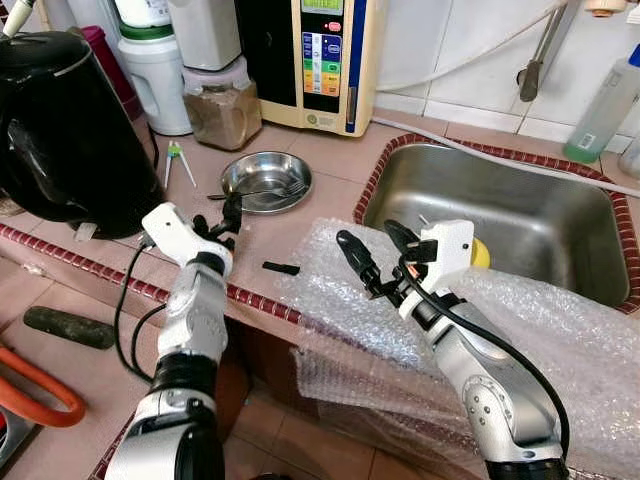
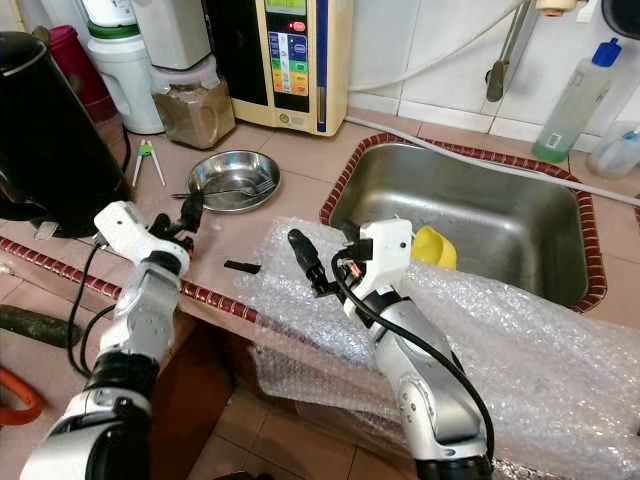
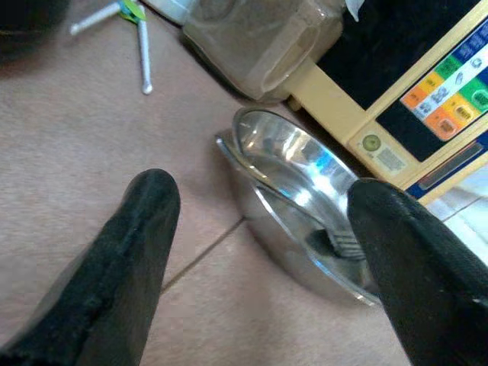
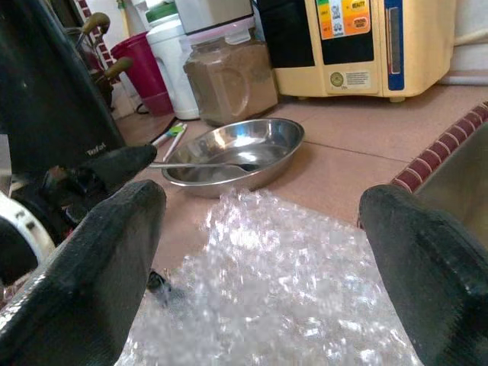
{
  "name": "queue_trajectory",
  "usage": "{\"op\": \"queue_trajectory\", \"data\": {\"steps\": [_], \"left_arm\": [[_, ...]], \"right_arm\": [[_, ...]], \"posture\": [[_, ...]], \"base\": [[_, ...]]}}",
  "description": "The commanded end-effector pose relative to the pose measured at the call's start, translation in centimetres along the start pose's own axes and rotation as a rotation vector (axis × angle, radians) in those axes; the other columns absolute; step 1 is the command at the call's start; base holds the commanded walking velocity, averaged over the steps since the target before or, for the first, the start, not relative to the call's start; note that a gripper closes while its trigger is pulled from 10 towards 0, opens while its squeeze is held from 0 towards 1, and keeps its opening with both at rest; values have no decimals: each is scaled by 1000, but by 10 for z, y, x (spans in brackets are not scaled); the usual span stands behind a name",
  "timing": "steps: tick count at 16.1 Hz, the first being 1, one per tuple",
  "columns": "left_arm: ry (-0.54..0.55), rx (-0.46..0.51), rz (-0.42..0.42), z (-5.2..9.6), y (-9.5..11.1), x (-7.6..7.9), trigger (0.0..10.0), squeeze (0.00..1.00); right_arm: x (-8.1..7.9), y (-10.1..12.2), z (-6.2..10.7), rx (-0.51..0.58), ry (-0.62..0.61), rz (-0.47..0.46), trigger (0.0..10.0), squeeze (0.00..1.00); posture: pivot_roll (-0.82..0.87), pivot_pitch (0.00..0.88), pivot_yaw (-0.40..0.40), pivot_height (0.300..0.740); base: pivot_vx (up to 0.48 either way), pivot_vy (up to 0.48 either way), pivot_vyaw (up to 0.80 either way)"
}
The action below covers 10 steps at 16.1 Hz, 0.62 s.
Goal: Kitchen organization
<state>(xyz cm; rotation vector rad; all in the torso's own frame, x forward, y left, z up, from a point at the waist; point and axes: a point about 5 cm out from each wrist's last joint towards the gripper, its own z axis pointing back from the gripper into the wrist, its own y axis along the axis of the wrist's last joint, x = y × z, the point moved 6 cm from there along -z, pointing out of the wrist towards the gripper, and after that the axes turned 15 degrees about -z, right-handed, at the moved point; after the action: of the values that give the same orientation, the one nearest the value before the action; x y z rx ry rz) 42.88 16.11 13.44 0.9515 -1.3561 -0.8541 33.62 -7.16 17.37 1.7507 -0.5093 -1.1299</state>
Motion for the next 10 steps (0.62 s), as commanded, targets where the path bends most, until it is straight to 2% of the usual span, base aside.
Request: {"op": "queue_trajectory", "data": {"steps": [1, 3, 7, 8, 9, 10], "left_arm": [[-2, -10, 44, -3, 0, 3, 10000, 1000], [2, -26, 112, -5, -1, 5, 10000, 1000], [39, -49, 179, -10, -3, 0, 10000, 1000], [45, -51, 189, -11, -3, -1, 10000, 396], [47, -51, 197, -14, -1, 0, 10000, 0], [47, -49, 200, -16, 1, 0, 10000, 0]], "right_arm": [[-7, 1, 1, -3, 24, 13, 10000, 0], [-8, 0, 2, -4, 24, 16, 10000, 0], [-15, -5, 2, -26, 64, 0, 10000, 0], [-19, -7, 3, -35, 87, -15, 10000, 0], [-27, -11, 6, -60, 126, -29, 10000, 0], [-31, -14, 9, -78, 150, -28, 10000, 0]], "posture": [[10, 82, 44, 740], [7, 83, 47, 740], [6, 86, 46, 740], [6, 86, 46, 740], [1, 87, 43, 740], [-4, 88, 42, 740]], "base": [[0, 0, 0], [0, 0, 0], [0, 0, 0], [0, 0, 0], [0, 0, 0], [0, 0, 0]]}}
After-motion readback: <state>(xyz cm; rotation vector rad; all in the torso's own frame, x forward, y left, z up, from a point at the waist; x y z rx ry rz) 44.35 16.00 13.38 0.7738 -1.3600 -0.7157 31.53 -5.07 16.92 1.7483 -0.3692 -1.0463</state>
